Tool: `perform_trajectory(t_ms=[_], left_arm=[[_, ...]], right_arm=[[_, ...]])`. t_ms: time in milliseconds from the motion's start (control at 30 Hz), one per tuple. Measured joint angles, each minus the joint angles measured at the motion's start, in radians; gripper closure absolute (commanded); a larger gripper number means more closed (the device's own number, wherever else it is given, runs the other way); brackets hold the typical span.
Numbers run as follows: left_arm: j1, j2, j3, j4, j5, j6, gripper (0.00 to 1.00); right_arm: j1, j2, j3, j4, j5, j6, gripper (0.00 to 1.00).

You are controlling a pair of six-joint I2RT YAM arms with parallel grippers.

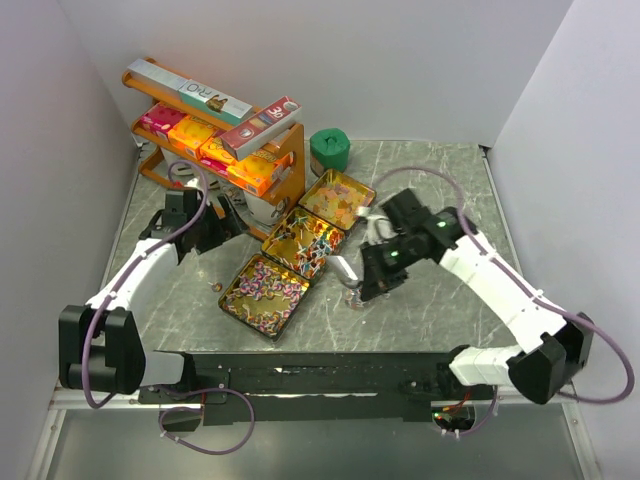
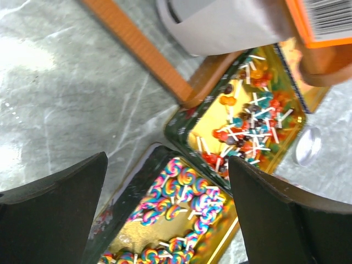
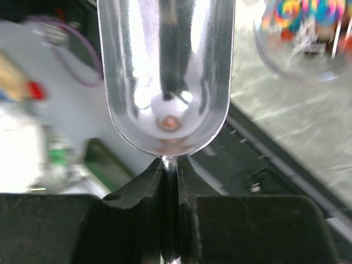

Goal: Pack the candies
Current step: Place the fake candies in the packing bottle, then adjust the spatula.

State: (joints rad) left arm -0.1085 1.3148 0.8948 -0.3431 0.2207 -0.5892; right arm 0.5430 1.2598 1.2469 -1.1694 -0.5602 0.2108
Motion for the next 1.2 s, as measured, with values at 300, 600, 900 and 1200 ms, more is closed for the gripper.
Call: perform_trajectory(t_ms=[300,600,900,1200], left_arm=[[0.000,-0.016,0.020,-0.018,0.062,-0.002,0.02],[0.000,-0.019,0.020,-0.006,0.283,0.033,0.04],[-0.033,-0.029,0.020,0.055,0.544,0.087,0.10],[-0.088,-0.037,0.008,0.132,0.673,0.097,0.28]], right_arm=[[0.226,0.144,0.053,0.081,0.310,-0.037,1.00],[0.311,0.137,0.043,0.190,0.484,-0.161,1.00],[0.369,0.208,0.112,0.258,0.558,-0.294,1.00],[0.401,0.250,0.150,0.320,0.622,-0.370,1.00]])
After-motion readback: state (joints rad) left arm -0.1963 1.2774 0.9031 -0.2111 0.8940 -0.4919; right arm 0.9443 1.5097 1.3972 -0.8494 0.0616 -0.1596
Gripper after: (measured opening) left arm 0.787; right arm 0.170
